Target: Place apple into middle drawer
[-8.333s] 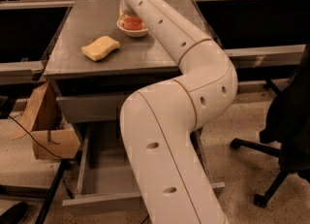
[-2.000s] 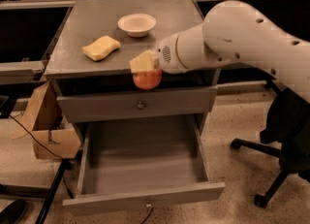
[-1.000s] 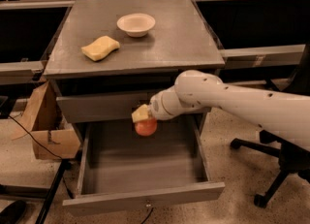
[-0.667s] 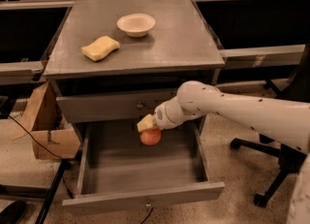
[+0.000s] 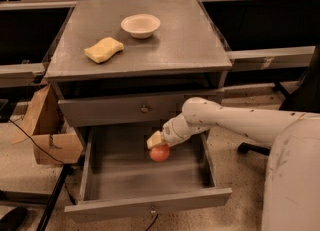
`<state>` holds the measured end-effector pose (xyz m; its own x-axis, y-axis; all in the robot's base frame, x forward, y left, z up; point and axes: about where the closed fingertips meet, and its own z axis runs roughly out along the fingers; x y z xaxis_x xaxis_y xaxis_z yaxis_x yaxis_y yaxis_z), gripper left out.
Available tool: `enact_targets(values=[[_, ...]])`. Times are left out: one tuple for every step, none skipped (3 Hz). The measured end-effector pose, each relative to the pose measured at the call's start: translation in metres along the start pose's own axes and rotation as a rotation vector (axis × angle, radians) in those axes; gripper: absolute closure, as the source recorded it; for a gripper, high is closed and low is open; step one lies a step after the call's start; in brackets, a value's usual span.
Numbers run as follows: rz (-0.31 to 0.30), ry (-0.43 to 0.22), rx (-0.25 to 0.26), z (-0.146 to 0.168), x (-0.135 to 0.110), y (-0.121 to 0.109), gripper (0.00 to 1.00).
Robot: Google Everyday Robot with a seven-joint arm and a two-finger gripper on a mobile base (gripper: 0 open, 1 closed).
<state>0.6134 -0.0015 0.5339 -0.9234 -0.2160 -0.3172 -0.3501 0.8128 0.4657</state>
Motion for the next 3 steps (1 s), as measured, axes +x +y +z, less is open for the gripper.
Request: enact_targets(values=[[0.017,0.037,0.005,0.020,0.011,-0.018,1.00],[0.032,0.072,0.010,0.039,0.021,-0.035,1.00],[0.031,0.072,0.010,0.039,0.021,-0.035,1.00]])
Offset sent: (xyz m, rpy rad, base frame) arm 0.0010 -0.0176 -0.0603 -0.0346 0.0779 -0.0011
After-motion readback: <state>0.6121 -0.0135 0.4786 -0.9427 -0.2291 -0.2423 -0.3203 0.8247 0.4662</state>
